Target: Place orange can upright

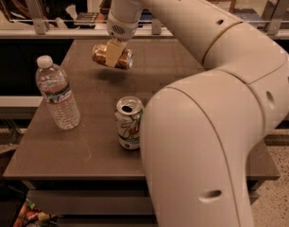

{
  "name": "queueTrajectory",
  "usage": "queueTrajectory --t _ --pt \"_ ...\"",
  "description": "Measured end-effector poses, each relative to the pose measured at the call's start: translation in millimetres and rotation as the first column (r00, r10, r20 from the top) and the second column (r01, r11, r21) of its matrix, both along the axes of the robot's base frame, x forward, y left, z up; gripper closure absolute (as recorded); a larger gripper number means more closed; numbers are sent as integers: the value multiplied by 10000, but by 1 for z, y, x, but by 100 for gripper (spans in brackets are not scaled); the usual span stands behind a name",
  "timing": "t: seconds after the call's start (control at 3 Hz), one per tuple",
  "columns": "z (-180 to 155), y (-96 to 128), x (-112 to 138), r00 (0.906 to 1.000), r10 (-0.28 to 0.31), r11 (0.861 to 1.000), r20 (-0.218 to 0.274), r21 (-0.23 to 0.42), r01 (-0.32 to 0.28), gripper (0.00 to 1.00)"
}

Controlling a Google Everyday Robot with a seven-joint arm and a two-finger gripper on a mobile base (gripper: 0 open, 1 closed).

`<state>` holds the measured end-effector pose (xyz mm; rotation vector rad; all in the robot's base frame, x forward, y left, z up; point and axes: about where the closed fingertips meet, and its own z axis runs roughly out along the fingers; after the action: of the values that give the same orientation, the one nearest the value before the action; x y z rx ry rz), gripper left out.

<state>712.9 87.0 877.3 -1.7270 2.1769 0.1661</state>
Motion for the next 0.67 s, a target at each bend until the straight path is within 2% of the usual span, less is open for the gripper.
queueTrajectory --t 0.33,0.67 --pt "49 -16 -29 9976 419 9958 554 790 -462 100" --pt "88 -25 -37 9883 790 9820 1305 1605 -997 100"
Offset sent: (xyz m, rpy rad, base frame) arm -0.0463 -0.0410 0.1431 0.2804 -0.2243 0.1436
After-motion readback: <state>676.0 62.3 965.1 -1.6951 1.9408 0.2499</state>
